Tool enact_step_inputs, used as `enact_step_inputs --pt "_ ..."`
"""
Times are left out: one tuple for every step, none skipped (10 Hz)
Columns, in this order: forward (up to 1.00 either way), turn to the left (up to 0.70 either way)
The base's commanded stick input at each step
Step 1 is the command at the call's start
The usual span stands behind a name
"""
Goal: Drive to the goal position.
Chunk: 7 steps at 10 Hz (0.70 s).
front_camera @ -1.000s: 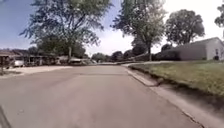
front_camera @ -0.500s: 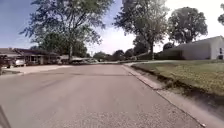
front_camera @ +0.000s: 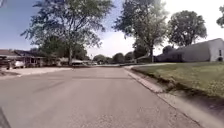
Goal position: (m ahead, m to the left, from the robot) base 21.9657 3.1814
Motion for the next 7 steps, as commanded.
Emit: enact_step_inputs --pt "0.7 0.03" --pt "0.7 0.03" --pt "0.7 0.03" --pt "0.7 0.03" --pt "0.7 0.03" --pt "0.7 0.03" --pt "0.7 0.03"
